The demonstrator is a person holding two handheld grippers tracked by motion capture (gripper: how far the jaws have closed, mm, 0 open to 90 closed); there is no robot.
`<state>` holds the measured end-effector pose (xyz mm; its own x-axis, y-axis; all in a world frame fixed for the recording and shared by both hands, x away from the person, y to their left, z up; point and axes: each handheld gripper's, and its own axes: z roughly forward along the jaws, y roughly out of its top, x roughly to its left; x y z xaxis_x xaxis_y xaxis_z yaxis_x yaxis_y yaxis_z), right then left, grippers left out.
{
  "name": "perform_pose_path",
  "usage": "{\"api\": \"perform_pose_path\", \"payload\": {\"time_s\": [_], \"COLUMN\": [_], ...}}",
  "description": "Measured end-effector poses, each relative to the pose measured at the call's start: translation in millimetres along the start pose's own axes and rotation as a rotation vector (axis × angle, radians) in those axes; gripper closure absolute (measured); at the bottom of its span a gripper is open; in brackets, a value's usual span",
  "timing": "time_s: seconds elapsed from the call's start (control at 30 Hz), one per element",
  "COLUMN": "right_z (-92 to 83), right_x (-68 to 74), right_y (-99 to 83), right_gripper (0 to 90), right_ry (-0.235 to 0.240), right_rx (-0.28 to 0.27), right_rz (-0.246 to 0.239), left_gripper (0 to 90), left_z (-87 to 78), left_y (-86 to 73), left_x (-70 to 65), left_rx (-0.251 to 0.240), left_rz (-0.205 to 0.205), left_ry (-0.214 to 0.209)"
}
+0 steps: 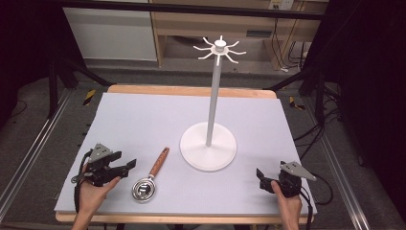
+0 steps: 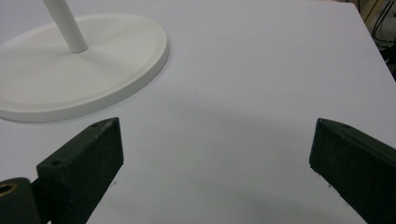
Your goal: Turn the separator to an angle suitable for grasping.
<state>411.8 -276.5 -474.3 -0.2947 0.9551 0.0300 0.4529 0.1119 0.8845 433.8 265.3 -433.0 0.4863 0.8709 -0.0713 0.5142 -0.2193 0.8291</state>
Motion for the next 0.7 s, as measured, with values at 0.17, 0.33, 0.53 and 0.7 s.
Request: {"api": "perform_pose_path", "payload": {"time_s": [0.17, 0.33, 0.53, 0.7], "right_z": [0.6, 2.2, 3.1, 3.4], "right_x": [2.6, 4.9, 4.9, 5.6], "right_y": [0.9, 1.3, 1.9, 1.6], "right_gripper": [3.4, 3.5, 3.8, 3.9], "right_ry": [0.001, 0.004, 0.005, 0.003], "right_rx": [0.001, 0.01, 0.015, 0.024], "right_rz": [-0.013, -0.016, -0.014, -0.022], "left_gripper": [33.6, 34.7, 36.9, 37.9], "left_z": [2.5, 6.1, 9.7, 11.4], "left_y": [1.8, 5.9, 9.6, 16.8], "left_x": [-6.1, -15.0, -23.2, -28.9], "left_rx": [0.015, 0.024, 0.035, 0.043], "left_rz": [0.012, 0.033, 0.063, 0.079], "left_ry": [-0.01, -0.024, -0.026, -0.048]}}
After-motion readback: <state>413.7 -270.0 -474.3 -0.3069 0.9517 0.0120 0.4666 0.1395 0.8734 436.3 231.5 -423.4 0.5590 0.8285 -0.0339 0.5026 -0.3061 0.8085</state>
